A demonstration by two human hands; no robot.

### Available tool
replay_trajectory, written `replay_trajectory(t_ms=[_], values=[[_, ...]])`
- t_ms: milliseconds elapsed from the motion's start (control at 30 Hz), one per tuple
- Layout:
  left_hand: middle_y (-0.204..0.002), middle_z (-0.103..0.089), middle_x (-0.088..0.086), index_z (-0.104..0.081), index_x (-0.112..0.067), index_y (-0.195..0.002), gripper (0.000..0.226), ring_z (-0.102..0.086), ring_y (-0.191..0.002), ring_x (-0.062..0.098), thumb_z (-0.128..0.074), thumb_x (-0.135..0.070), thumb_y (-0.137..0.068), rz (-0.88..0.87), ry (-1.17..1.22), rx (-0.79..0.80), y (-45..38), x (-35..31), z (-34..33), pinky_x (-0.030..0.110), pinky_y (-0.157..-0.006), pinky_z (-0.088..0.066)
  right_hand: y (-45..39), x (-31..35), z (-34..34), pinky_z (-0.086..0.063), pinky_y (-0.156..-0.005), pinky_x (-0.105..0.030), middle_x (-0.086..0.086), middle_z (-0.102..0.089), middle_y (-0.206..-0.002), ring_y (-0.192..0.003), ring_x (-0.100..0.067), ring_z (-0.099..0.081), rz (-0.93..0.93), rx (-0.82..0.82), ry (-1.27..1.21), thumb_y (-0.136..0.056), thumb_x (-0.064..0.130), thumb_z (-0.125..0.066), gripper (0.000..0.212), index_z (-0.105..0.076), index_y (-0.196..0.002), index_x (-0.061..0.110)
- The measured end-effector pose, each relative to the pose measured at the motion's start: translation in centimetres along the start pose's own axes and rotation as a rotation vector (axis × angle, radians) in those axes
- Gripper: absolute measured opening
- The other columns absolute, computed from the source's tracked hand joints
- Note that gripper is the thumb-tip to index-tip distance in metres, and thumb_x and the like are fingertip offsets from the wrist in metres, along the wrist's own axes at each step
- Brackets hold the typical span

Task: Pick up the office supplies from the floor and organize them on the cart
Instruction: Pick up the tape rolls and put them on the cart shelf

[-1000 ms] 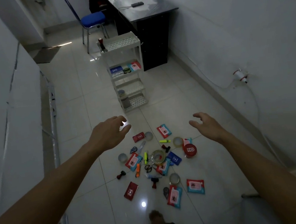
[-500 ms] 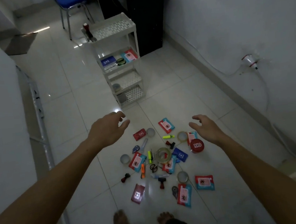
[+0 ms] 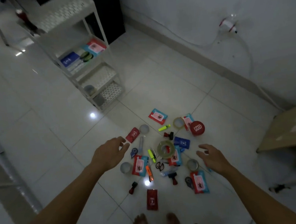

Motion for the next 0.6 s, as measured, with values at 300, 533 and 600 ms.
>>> replay_trajectory(t_ms=[300,533,600], values=[[-0.126,-0.063,-0.001,-0.055,-0.021,-0.13,0.042,-0.06,-0.103,0.014,-0.043,-0.048,-0.1,0.062,-0.011,0.12,-7.5,6.8,-15.4,0.029,-0.081,-0.047,-9.2,-10.3,-8.9,-0.046,-0.084,-0.025,-0.01,-0.05,-0.14,-0.111,-0.014,-0.048,-0.049,-0.008,-0.014,-0.098,0.021,-0.059,0.044,-0.05,-0.139,0.009],[-0.126,-0.063,0.006,-0.056,-0.017,-0.129,0.044,-0.058,-0.098,0.017,-0.04,-0.047,-0.102,0.101,-0.006,0.188,-15.2,11.1,-28.0,0.029,-0.078,-0.044,-17.4,-21.7,-12.9,-0.038,-0.096,-0.029,-0.018,-0.053,-0.141,-0.123,-0.031,-0.054,-0.136,-0.064,0.051,-0.095,0.025,-0.064,0.051,-0.051,-0.138,0.002],[-0.127,-0.063,0.007,-0.055,-0.017,-0.13,0.045,-0.059,-0.099,0.018,-0.041,-0.048,-0.101,0.096,-0.023,0.192,-17.4,12.8,-31.6,0.03,-0.079,-0.046,-19.8,-24.7,-14.4,-0.038,-0.101,-0.033,-0.018,-0.051,-0.142,-0.127,-0.032,-0.052,-0.146,-0.069,0.091,-0.095,0.025,-0.064,0.053,-0.049,-0.139,0.001]])
Point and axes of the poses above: each hand's wrist, its own y-axis away from the middle knuckle, its own z-axis out of the back of the hand, x = y × z, the point moved 1 cm from there along -y, towards the middle knuckle
